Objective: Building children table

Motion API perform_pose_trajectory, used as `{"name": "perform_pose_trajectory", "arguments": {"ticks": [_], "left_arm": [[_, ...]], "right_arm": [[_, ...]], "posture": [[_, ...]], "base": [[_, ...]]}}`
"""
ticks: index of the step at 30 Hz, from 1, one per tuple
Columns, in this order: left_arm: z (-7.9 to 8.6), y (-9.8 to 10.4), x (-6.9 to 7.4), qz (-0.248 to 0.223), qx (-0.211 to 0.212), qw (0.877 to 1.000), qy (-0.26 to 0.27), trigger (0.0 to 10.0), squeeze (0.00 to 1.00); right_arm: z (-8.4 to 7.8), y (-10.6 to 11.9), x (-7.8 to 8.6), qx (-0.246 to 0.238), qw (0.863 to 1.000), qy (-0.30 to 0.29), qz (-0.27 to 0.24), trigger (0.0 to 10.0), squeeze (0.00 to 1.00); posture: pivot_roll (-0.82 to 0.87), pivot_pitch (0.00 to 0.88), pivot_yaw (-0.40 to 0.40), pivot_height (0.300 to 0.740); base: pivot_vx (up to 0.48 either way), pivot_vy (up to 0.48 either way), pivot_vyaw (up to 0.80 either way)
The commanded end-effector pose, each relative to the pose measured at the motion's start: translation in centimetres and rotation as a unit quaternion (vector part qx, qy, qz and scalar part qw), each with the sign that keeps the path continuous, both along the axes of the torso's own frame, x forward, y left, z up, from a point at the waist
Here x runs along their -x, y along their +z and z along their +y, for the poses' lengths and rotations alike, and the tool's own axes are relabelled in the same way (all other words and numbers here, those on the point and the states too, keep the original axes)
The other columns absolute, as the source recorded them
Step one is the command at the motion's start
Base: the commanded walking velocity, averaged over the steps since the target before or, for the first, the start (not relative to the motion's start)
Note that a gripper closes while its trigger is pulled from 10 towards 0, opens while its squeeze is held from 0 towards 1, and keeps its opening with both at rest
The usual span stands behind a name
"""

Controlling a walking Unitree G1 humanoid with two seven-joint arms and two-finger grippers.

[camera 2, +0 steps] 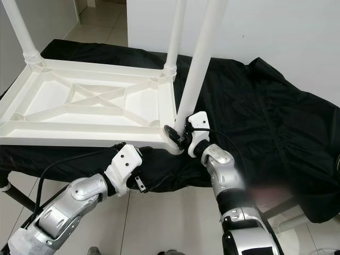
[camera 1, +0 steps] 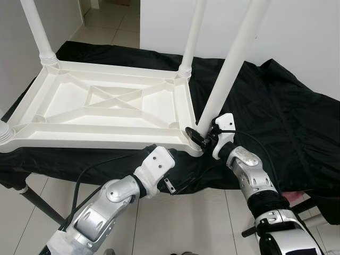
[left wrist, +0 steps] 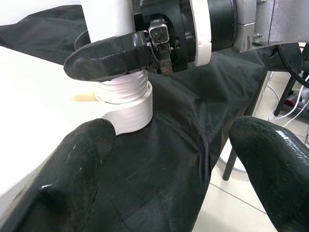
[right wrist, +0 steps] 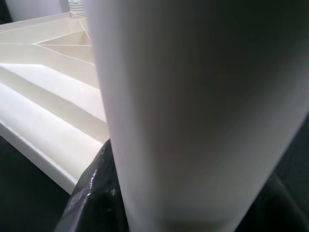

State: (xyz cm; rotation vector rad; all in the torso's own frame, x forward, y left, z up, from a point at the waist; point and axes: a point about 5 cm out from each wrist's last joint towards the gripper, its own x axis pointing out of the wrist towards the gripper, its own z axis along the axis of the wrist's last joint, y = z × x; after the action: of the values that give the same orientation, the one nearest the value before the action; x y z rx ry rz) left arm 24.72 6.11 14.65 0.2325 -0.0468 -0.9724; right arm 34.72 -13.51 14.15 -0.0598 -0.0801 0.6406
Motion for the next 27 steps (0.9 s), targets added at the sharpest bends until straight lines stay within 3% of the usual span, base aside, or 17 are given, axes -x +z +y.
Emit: {"name": "perform_pose_trajectory", "arguments": {"ticks": [1, 6, 11, 12, 13, 15, 18, 20, 23, 24, 27], "left_arm": [[-0.1, -0.2, 0.4, 0.01, -0.008, 0.999, -0.034, 10.0, 0.0], [-0.1, -0.2, 0.3, 0.009, -0.009, 0.999, -0.034, 10.0, 0.0], [-0.2, -0.2, 0.4, 0.01, -0.009, 0.999, -0.037, 10.0, 0.0], [-0.3, -0.3, 0.5, 0.011, -0.008, 0.999, -0.038, 10.0, 0.0], [-0.3, -0.3, 0.5, 0.011, -0.008, 0.999, -0.038, 10.0, 0.0], [-0.3, -0.3, 0.5, 0.012, -0.008, 0.999, -0.04, 10.0, 0.0], [-0.3, -0.3, 0.5, 0.012, -0.008, 0.999, -0.04, 10.0, 0.0], [-0.3, -0.3, 0.5, 0.013, -0.008, 0.999, -0.042, 10.0, 0.0], [-0.4, -0.3, 0.5, 0.013, -0.008, 0.999, -0.042, 10.0, 0.0], [-0.4, -0.3, 0.5, 0.013, -0.008, 0.999, -0.043, 10.0, 0.0], [-0.4, -0.3, 0.6, 0.014, -0.008, 0.999, -0.045, 10.0, 0.0]], "right_arm": [[-0.2, -0.9, 0.2, 0.001, 1.0, -0.002, 0.021, 10.0, 0.0], [-0.3, -0.6, 0.0, -0.005, 1.0, -0.021, 0.019, 10.0, 0.0], [-0.1, 0.0, -0.2, -0.037, 0.995, -0.089, 0.021, 10.0, 0.0], [0.2, 0.1, -0.3, -0.07, 0.986, -0.147, 0.03, 10.0, 0.0], [0.2, 0.1, -0.3, -0.07, 0.986, -0.147, 0.03, 10.0, 0.0], [0.5, 0.0, -0.2, -0.092, 0.973, -0.207, 0.041, 10.0, 0.0], [0.6, -0.1, -0.1, -0.097, 0.968, -0.226, 0.044, 10.0, 0.0], [1.8, -0.2, 0.6, -0.129, 0.944, -0.301, 0.043, 10.0, 0.0], [2.2, -0.2, 0.8, -0.14, 0.935, -0.324, 0.044, 10.0, 0.0], [3.2, -0.1, 1.2, -0.156, 0.927, -0.338, 0.047, 10.0, 0.0], [5.0, 0.4, 1.6, -0.177, 0.93, -0.319, 0.051, 10.0, 0.0]], "posture": [[0.05, 0.079, -0.109, 0.74], [0.05, 0.081, -0.107, 0.74], [0.04, 0.082, -0.105, 0.74], [0.04, 0.082, -0.102, 0.74], [0.04, 0.082, -0.102, 0.74], [0.03, 0.082, -0.1, 0.74], [0.03, 0.082, -0.1, 0.74], [0.03, 0.084, -0.099, 0.74], [0.03, 0.084, -0.099, 0.74], [0.03, 0.084, -0.098, 0.74], [0.03, 0.085, -0.094, 0.74]], "base": [[0.0, 0.0, 0.0], [0.0, 0.0, 0.0], [0.0, 0.0, 0.0], [0.0, 0.0, 0.0], [0.0, 0.0, 0.0], [0.0, 0.0, 0.0], [0.0, 0.0, 0.0], [0.0, 0.0, 0.0], [0.0, 0.0, 0.0], [0.0, 0.0, 0.0], [0.0, 0.0, 0.0]]}}
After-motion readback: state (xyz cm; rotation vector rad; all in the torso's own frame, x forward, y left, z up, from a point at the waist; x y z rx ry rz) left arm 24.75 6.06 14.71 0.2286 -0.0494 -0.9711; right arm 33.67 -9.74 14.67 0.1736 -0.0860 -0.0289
